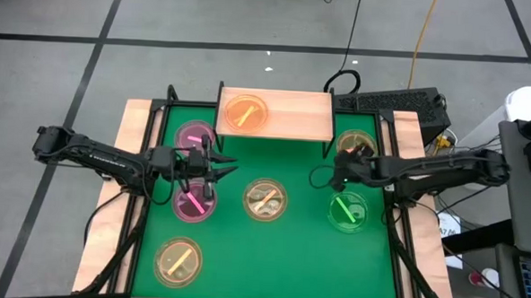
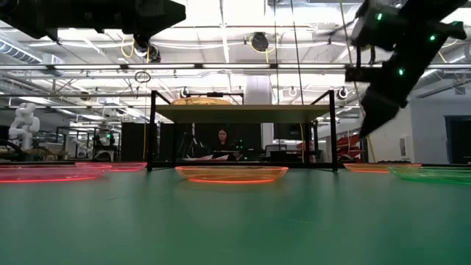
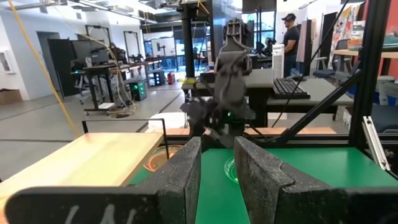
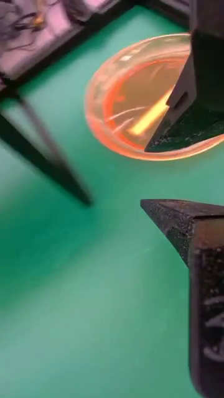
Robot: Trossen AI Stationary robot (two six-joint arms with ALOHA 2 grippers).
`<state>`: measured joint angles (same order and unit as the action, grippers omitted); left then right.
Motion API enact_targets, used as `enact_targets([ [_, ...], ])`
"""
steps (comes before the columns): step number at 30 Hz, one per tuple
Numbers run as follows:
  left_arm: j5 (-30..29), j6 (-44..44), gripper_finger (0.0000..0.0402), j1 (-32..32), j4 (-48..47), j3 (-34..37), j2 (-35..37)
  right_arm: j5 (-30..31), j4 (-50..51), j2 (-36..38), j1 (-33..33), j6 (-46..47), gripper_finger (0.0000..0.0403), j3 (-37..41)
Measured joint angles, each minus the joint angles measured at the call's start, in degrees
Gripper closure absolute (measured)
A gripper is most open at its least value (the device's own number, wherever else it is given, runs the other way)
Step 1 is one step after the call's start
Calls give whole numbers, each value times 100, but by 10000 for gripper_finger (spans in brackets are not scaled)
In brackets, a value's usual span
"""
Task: Place and stack plates onto a shelf
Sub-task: Stack the top orange plate on the orange plate on the shelf
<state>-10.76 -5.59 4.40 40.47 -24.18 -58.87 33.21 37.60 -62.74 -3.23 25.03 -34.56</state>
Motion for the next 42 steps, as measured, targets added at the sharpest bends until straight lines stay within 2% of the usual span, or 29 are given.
enact_targets([
  [8, 2, 125, 298, 0, -3, 0, 0, -43, 297, -843, -115, 186, 289, 148],
  [21, 4, 138, 298, 0, -3, 0, 0, 154, 286, -1348, -632, 91, 290, 174],
  [24, 4, 140, 298, 2, -3, 0, 0, 142, 270, -1412, -842, -19, 309, 189],
  [31, 5, 164, 298, 2, -5, 0, 0, 107, -157, -1445, -1175, -347, 396, 500],
  [37, 7, 162, 298, 2, -11, 0, 0, -9, -243, -1344, -1086, -255, 402, 522],
  [42, 7, 140, 298, 2, -18, 0, 0, -48, -151, -809, -698, 187, 403, 522],
])
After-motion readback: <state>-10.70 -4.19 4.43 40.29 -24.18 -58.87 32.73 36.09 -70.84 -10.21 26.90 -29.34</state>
